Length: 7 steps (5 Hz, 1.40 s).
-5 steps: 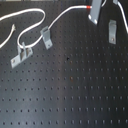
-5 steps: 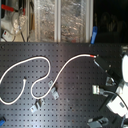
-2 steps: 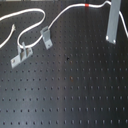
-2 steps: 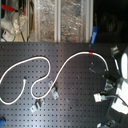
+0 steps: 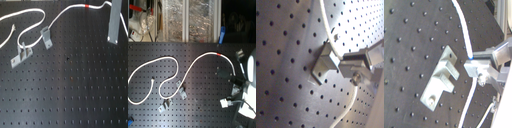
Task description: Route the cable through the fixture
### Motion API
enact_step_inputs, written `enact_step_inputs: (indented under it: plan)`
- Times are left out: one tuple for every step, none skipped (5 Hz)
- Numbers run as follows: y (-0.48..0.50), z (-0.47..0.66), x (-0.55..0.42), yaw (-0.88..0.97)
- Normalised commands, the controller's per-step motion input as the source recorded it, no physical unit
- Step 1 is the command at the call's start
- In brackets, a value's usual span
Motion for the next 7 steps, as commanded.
enact_step_inputs:
  plan:
    - [0.149,0.0,-0.015,-0.47]
    - [0.027,0.04,-0.001,-0.72]
    - [0.023,0.04,-0.019,-0.73]
    - [0.026,0.04,-0.036,-0.7]
    - [0.017,0.0,0.0,0.0]
    - [0.196,0.0,-0.31,0.07]
    - [0.213,0.01,-0.257,0.11]
